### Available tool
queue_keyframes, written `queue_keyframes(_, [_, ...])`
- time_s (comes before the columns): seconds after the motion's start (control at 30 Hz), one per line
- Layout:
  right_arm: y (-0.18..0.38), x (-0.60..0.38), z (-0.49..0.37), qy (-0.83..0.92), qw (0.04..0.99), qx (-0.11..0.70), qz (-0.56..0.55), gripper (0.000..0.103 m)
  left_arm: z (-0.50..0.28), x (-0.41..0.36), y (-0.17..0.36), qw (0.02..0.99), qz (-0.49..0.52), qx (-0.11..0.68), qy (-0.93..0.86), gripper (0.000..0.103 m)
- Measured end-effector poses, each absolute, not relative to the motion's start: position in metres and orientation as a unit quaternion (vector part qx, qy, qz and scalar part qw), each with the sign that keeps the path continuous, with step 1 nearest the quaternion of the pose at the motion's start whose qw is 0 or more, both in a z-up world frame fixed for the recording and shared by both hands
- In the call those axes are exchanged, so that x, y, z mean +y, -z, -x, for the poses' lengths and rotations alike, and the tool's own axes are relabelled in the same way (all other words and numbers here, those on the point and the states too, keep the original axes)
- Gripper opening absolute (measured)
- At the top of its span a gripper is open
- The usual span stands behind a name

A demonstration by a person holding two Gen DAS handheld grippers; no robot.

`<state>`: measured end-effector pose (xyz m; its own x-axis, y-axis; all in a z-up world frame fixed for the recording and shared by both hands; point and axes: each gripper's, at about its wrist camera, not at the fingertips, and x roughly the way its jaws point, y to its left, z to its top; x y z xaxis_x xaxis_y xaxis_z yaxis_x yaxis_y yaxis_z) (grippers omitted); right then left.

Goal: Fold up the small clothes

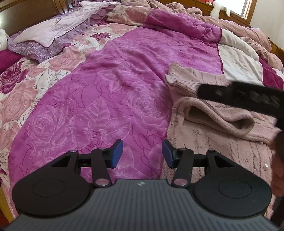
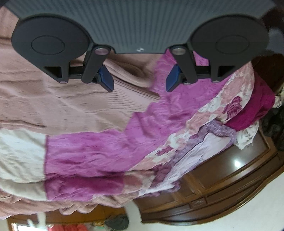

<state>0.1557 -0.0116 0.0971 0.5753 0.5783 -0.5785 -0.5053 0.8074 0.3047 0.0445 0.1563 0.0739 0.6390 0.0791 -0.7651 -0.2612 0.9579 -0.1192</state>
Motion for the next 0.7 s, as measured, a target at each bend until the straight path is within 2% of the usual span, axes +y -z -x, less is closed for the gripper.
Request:
queue_keyframes(0.2, [-0.088, 0.024, -0.174, -0.307, 0.884, 0.354, 0.005, 0.066, -0.046, 0.158, -0.071, 0.898, 0.116, 0.415, -0.092, 0.057])
queue_keyframes(0.27, [-0.085, 0.031, -0.178, -0.304, 0.881, 0.361, 0.023, 0.055, -0.046, 0.157, -0.07, 0.898, 0.114, 0.414, -0.09, 0.057])
queue_keyframes(0.33, [-0.083, 0.035, -0.18, -0.301, 0.882, 0.36, 0.045, 0.024, -0.047, 0.156, -0.07, 0.899, 0.111, 0.414, -0.089, 0.057])
queue_keyframes(0.4, [-0.085, 0.035, -0.181, -0.297, 0.885, 0.353, 0.061, 0.015, -0.047, 0.155, -0.071, 0.9, 0.11, 0.413, -0.087, 0.057])
queue_keyframes(0.7, [-0.147, -0.031, -0.183, -0.248, 0.93, 0.271, -0.01, 0.012, -0.063, 0.142, -0.082, 0.911, 0.094, 0.396, -0.072, 0.057])
